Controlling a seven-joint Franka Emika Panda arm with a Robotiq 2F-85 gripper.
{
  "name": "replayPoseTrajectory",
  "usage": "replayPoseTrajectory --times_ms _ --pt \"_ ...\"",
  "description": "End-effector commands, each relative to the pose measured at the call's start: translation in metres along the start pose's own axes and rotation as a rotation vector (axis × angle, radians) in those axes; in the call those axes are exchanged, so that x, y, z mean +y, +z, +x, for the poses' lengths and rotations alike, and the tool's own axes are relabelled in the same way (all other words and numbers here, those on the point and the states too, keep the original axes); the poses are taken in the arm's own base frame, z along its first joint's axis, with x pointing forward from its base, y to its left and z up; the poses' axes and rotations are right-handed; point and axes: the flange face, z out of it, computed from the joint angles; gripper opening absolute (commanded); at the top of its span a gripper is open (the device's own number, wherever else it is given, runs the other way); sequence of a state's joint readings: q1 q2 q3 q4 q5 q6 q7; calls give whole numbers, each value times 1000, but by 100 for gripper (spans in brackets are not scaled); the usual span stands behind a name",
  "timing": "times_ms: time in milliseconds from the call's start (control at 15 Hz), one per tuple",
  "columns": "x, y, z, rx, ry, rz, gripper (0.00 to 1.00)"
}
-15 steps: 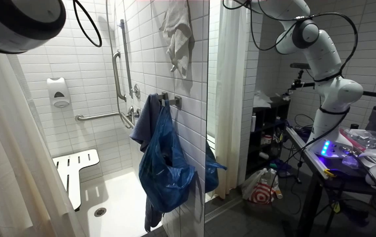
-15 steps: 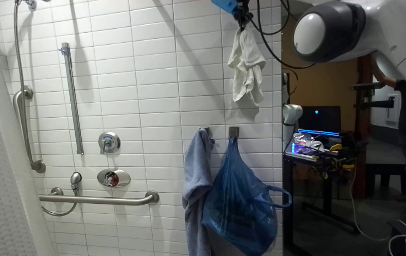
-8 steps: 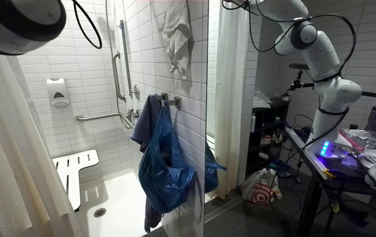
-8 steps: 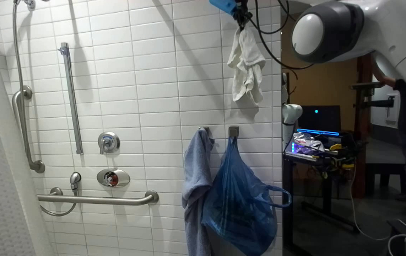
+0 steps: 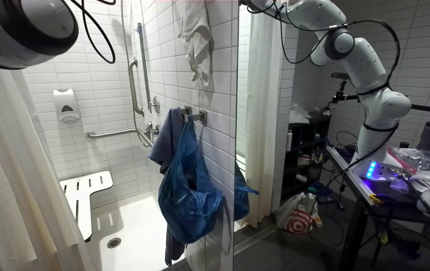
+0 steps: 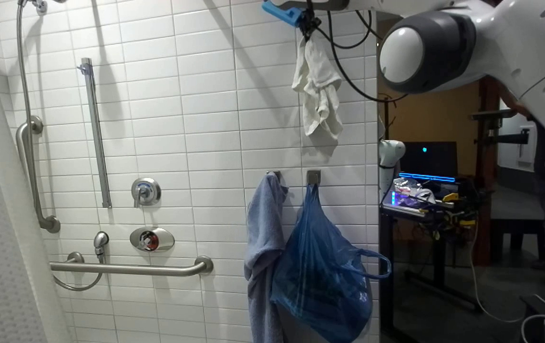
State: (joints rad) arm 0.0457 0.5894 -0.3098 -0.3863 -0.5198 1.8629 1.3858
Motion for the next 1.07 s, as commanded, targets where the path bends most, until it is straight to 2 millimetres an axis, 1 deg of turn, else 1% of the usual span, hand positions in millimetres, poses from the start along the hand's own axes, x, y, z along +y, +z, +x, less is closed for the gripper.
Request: replayPoseTrajectory --times_ms 0,133,200,267,333,400,533,1000 --pt "-15 -29 -7 56 -59 98 1" --pt "-23 -46 -8 80 -83 158 1" --pt "-26 -50 -11 95 -93 192 1" --pt "-29 -58 -7 101 -103 213 1" --pt "-32 -61 -8 116 -106 243 1" --pt "-33 -67 -6 128 -110 260 1" --pt "-34 -71 -4 143 -116 281 1" --pt "-35 -72 -1 151 -118 291 1"
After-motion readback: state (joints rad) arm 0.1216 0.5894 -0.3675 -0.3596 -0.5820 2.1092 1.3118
